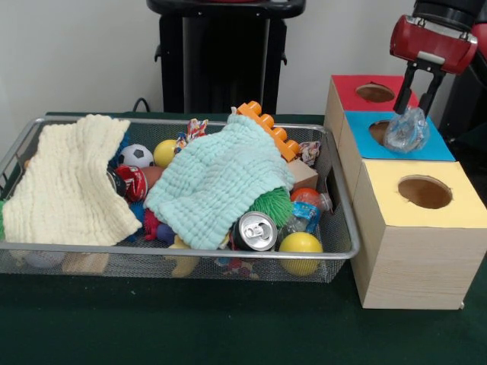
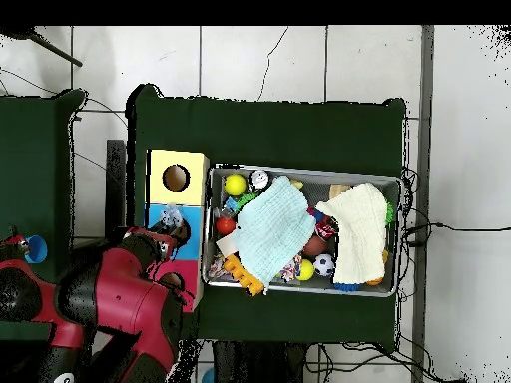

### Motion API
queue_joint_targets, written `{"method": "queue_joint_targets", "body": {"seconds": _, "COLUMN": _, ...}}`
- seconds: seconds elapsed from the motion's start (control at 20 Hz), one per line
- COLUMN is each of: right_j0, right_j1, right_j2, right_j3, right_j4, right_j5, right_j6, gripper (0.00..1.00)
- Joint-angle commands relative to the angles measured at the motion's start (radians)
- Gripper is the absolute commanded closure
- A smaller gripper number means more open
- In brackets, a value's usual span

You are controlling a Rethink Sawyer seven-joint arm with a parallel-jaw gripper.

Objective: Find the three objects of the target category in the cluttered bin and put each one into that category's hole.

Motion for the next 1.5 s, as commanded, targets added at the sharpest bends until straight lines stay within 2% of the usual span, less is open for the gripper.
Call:
{"method": "queue_joint_targets", "body": {"seconds": 0.05, "right_j0": -0.029, "right_j1": 0.008, "right_j2": 0.109, "right_j3": 0.034, "right_j4": 0.030, "right_j5": 0.115, "right_j6": 0.288, "gripper": 1.00}}
{"method": "queue_joint_targets", "body": {"seconds": 0.5, "right_j0": -0.026, "right_j1": -0.014, "right_j2": 0.122, "right_j3": 0.060, "right_j4": 0.028, "right_j5": 0.131, "right_j6": 0.285, "gripper": 1.00}}
{"method": "queue_joint_targets", "body": {"seconds": 1.1, "right_j0": -0.031, "right_j1": -0.022, "right_j2": 0.122, "right_j3": 0.056, "right_j4": 0.026, "right_j5": 0.170, "right_j6": 0.288, "gripper": 1.00}}
{"method": "queue_joint_targets", "body": {"seconds": 1.5, "right_j0": -0.037, "right_j1": -0.014, "right_j2": 0.149, "right_j3": 0.074, "right_j4": 0.039, "right_j5": 0.142, "right_j6": 0.293, "gripper": 1.00}}
